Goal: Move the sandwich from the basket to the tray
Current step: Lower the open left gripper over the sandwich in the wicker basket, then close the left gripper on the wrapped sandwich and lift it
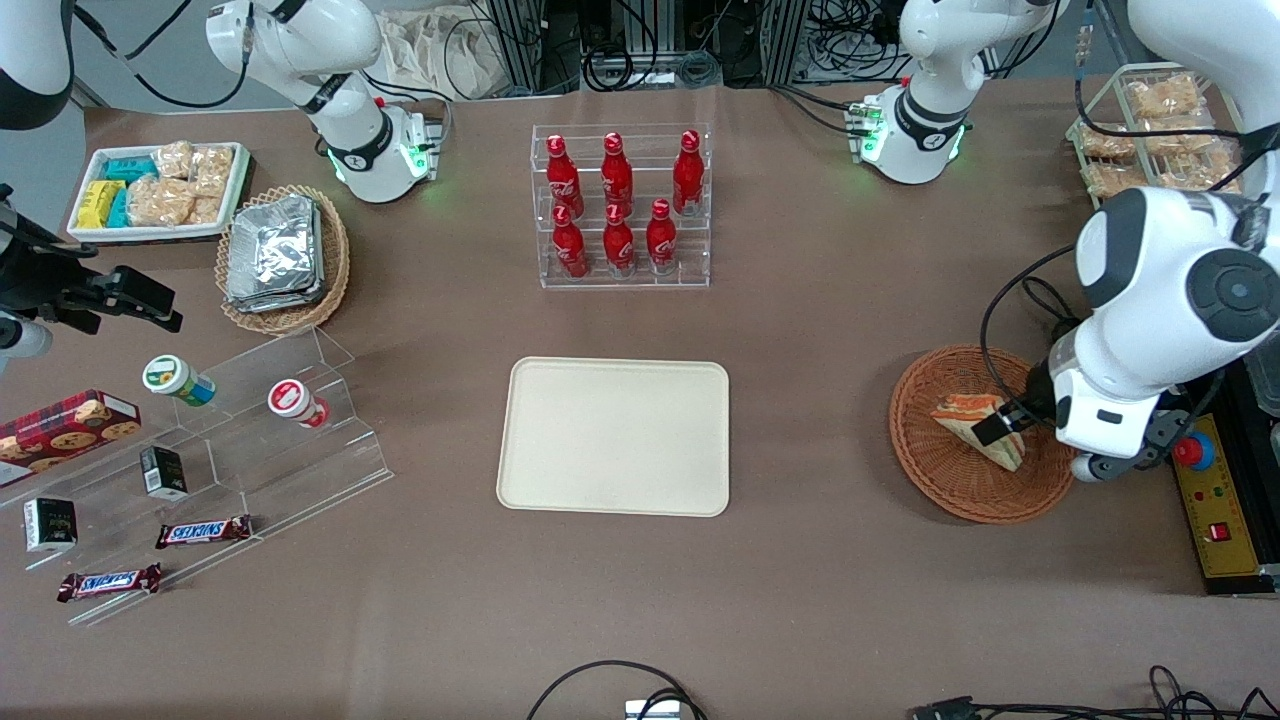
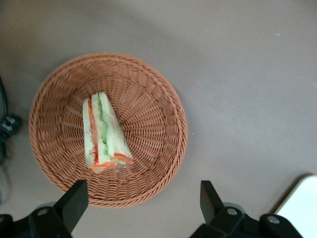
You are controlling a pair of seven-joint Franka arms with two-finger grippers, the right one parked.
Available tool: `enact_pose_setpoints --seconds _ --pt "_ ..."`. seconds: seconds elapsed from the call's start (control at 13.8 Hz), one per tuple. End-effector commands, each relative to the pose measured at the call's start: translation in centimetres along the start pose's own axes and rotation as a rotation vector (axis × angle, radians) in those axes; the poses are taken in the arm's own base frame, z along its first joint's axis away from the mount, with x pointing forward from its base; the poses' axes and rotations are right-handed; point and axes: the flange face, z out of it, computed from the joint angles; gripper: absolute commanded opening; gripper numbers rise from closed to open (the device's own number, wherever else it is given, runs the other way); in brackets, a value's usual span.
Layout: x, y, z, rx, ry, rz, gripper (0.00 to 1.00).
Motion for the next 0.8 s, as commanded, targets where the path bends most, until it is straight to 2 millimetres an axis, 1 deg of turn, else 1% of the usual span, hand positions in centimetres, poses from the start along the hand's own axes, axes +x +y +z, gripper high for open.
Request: enact_pose_setpoints --seconds 0.0,0.07,0.15,0.22,0.29,0.51,0.58,0.73 --pt "0.1 -1.2 2.6 0.005 -0.009 -0.146 1.0" --pt "1.0 -2.0 3.7 0.004 -0.021 -0.173 1.0" --pt "1.5 -2.5 4.7 0.002 -0.031 -0.181 1.0" --pt "1.9 -3.4 5.7 0.009 -0.048 -0.198 1.0" --pt "1.7 -3.8 6.4 0.014 -0.054 -0.202 1.0" --pt "1.2 -4.2 8.4 0.0 -0.047 -0.201 1.0" --pt "1.6 -5.2 9.2 -0.002 -0.048 -0.217 1.0" --pt "1.8 -5.9 11.0 -0.014 -0.052 -0.222 1.0"
